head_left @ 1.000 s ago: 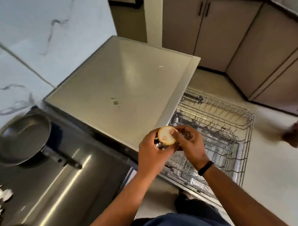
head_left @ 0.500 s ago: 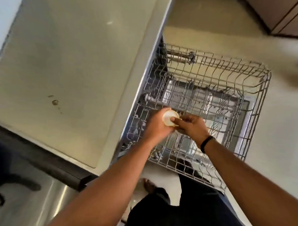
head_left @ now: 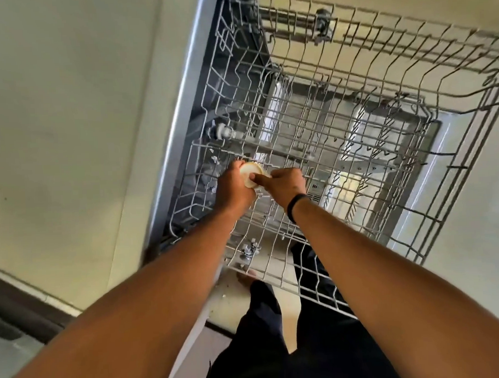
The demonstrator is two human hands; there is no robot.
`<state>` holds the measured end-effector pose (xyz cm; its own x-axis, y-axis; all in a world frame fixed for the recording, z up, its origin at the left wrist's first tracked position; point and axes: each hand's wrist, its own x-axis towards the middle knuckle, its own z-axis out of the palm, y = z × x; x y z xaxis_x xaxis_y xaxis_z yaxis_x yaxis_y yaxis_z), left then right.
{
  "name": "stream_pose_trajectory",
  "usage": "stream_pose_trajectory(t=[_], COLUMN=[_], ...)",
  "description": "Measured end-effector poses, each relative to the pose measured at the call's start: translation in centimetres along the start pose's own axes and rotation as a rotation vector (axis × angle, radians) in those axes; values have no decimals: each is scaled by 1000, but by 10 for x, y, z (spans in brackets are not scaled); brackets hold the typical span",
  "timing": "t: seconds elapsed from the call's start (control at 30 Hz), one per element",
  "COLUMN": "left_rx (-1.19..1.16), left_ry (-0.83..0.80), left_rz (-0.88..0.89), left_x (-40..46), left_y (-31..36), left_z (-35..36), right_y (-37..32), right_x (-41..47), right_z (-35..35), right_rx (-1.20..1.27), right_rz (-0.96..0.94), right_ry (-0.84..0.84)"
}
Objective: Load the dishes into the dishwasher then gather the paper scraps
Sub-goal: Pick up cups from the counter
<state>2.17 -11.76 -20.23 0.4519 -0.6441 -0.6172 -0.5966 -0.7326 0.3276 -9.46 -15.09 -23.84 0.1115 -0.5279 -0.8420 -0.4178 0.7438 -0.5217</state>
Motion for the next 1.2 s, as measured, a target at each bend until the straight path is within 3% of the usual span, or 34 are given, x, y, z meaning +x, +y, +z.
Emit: stream_pose_trajectory(t=[0.6, 0.7, 0.97, 1.2], left_rx=[-68, -116, -454, -584], left_ry=[39, 85, 54, 111], left_rz=[14, 54, 81, 240], left_x=[-17, -37, -125, -215], left_y=[-2, 0, 5, -36], left_z=[-9, -24, -69, -124], right_y=[-7, -20, -65, -97], right_x=[-24, -48, -137, -250], right_z=[-1, -13, -24, 19], right_rx=[-77, -192, -137, -178], right_rz=[21, -60, -244, -535], right_ry=[84, 106, 136, 120])
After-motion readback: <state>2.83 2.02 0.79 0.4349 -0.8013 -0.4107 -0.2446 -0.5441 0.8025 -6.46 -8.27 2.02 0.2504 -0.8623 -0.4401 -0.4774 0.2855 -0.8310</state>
